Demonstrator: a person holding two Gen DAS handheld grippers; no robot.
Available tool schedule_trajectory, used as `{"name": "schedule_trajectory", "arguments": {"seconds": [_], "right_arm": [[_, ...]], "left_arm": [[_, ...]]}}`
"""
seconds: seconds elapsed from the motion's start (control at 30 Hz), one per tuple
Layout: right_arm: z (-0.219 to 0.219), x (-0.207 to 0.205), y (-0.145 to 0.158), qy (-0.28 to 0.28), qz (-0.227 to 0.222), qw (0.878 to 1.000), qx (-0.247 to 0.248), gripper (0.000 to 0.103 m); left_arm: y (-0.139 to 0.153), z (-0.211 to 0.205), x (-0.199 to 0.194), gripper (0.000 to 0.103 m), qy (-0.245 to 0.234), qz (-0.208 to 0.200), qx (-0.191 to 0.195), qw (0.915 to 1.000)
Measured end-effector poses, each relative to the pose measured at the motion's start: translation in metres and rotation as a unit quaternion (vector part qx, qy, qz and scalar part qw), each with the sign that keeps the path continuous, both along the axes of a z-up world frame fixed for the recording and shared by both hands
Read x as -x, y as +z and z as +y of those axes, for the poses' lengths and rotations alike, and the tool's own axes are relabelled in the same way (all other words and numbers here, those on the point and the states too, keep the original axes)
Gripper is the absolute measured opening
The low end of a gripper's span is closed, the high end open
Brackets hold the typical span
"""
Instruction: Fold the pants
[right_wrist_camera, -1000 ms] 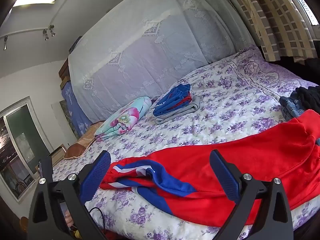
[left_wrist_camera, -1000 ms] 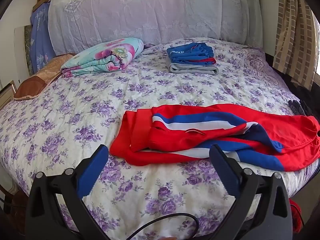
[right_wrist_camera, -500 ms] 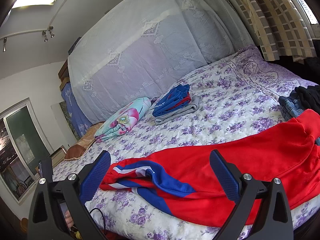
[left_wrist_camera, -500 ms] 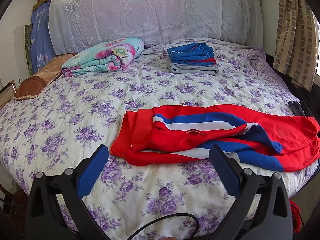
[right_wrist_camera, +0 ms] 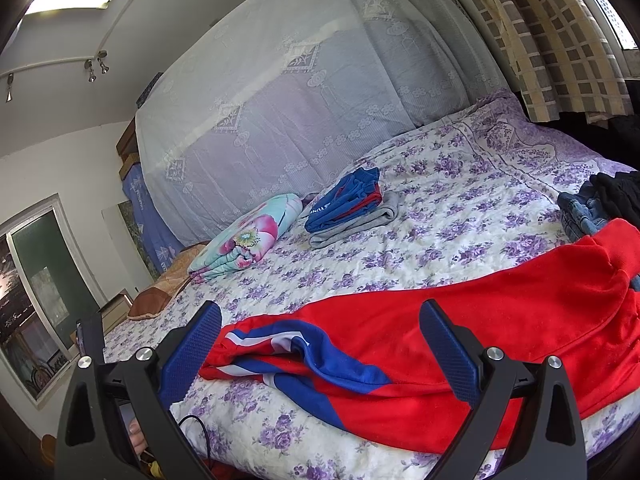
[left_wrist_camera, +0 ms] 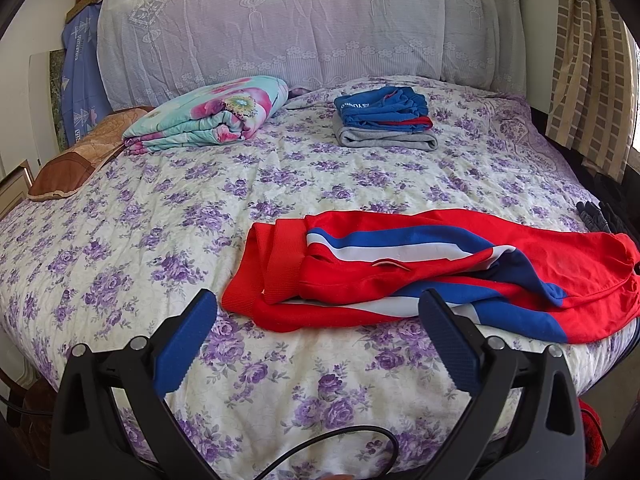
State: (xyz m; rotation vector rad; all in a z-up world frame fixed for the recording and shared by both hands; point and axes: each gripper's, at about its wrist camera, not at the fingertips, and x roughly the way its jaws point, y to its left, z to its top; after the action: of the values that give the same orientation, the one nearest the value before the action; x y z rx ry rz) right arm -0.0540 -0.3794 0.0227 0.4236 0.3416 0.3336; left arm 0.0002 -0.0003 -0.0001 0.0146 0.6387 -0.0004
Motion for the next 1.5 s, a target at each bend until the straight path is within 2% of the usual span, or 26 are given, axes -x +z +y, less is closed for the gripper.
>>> {"name": "schedule_trajectory", "arguments": {"seconds": [1.5], "right_arm": [[0.0016,-0.0022,-0.0044,-0.001,0.005,1.000,0.003,0.099]], "left_arm": [[0.0000,0.0000,-0.0002,0.098,0.000,0.002,0.001,1.0000]]}}
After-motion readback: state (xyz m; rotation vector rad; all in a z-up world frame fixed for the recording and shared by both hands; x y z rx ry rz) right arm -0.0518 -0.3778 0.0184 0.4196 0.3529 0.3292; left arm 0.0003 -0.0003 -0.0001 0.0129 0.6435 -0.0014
